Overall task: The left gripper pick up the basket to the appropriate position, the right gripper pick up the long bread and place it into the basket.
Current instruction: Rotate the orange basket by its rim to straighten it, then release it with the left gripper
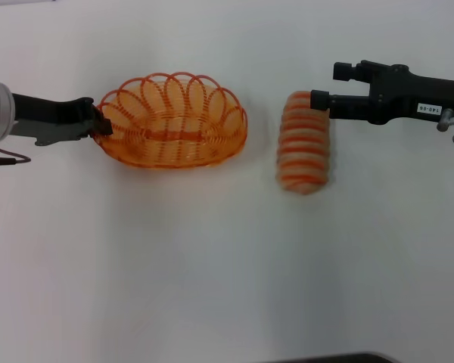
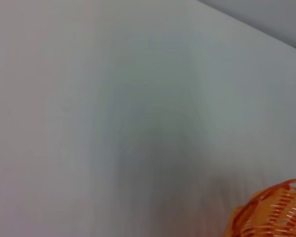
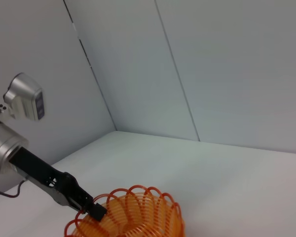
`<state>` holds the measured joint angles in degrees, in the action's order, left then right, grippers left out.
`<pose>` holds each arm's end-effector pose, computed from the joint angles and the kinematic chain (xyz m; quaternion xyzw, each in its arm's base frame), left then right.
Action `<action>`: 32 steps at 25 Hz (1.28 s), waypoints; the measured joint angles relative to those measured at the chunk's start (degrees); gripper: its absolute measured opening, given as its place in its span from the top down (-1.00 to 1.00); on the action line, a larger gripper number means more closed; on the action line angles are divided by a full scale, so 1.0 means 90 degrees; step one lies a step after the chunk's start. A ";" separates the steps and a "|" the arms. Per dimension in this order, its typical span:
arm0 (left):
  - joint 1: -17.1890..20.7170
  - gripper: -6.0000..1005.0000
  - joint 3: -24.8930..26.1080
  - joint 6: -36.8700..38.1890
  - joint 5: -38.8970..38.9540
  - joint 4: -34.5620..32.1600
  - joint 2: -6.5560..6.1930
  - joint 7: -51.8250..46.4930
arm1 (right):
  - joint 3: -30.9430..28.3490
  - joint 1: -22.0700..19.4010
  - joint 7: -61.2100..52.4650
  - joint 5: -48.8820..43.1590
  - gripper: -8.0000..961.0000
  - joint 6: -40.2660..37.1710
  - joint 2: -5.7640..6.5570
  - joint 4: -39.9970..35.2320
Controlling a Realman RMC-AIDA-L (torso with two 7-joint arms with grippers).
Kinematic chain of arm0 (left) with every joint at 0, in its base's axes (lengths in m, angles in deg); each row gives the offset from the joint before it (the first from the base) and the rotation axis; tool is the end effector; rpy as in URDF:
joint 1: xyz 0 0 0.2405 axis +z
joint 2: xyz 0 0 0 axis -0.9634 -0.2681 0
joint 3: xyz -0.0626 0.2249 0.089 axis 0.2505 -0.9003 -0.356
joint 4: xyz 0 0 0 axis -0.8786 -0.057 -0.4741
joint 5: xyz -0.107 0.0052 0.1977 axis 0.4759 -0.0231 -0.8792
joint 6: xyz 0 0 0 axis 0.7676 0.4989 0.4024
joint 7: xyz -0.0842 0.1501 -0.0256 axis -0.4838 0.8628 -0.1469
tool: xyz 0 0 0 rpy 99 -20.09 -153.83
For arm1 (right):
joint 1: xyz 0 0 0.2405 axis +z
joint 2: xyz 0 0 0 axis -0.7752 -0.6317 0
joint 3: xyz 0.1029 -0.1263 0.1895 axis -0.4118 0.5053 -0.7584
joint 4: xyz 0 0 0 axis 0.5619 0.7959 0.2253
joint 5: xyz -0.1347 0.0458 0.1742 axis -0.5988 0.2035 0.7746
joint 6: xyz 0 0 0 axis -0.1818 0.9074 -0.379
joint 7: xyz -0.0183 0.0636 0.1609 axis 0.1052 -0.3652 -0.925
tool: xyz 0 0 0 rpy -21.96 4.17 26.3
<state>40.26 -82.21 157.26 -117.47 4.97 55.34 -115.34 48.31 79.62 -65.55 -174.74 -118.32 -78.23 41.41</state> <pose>-0.2527 0.3964 -0.0297 -0.7257 -0.6558 -0.0604 0.1990 0.2873 0.3506 -0.0057 -0.8947 0.2972 0.2724 0.1924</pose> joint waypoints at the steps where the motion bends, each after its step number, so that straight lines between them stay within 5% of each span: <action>1: 0.0022 0.81 -0.0006 -0.0039 0.0045 0.0030 -0.0005 0.0001 | 0.0000 0.0003 0.0001 0.0000 -0.92 -0.0007 -0.0001 0.0001; 28: 0.0357 0.49 -0.0023 -0.0184 0.0570 0.0100 -0.0053 0.0491 | 0.0077 0.0101 -0.0030 -0.0016 -0.92 -0.0032 0.0009 -0.0009; 32: 0.0584 -0.05 0.0138 -0.0128 0.1071 -0.0180 -0.0096 0.1146 | 0.0031 0.0135 -0.0225 0.0007 -0.92 -0.0045 0.0010 -0.0009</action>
<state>45.51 -80.97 156.10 -107.83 3.35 54.48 -105.03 48.59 80.84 -67.57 -174.68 -118.72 -78.14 41.33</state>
